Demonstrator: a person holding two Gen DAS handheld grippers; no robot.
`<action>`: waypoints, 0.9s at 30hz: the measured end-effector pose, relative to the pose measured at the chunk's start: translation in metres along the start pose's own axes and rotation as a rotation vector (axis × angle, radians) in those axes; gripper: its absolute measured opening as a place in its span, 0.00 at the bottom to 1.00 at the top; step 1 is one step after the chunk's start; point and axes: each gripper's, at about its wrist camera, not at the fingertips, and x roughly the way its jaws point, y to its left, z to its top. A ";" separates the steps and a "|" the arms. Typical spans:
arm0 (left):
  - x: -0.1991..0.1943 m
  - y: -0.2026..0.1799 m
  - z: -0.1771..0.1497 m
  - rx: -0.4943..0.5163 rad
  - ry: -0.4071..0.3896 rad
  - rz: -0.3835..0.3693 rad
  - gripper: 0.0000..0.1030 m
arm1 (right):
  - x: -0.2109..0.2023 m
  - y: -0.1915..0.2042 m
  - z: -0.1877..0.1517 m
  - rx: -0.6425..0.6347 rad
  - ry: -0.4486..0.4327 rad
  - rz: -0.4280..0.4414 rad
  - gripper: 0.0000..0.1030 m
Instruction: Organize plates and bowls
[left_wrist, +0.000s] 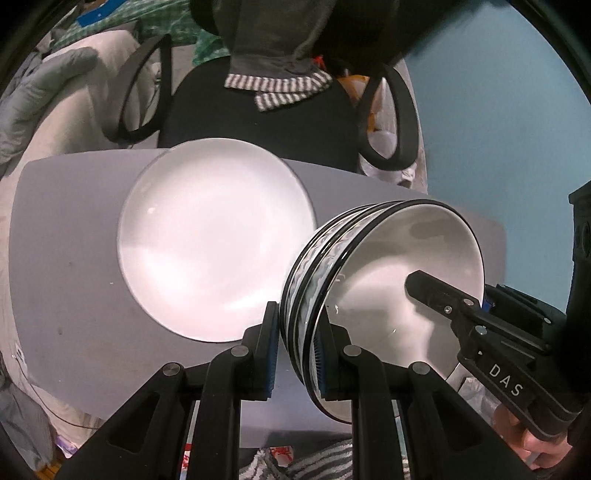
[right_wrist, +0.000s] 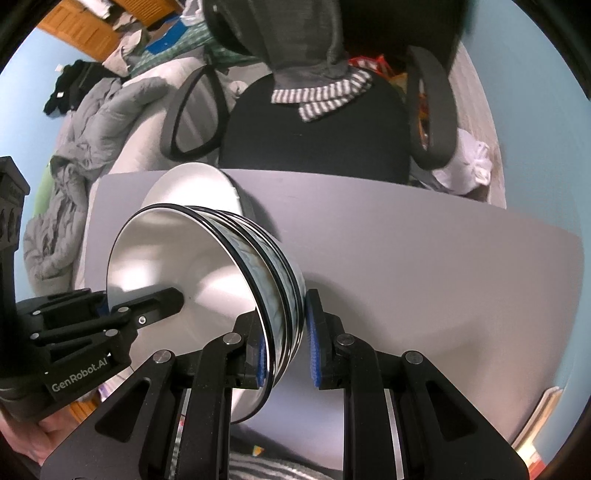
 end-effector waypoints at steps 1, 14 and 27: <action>-0.002 0.007 0.000 -0.010 -0.003 -0.001 0.15 | 0.001 0.004 0.002 -0.008 0.002 -0.001 0.17; -0.004 0.062 0.011 -0.086 0.002 -0.005 0.15 | 0.029 0.054 0.025 -0.065 0.047 0.001 0.17; 0.009 0.092 0.029 -0.080 0.051 0.005 0.16 | 0.055 0.073 0.038 -0.046 0.090 -0.009 0.17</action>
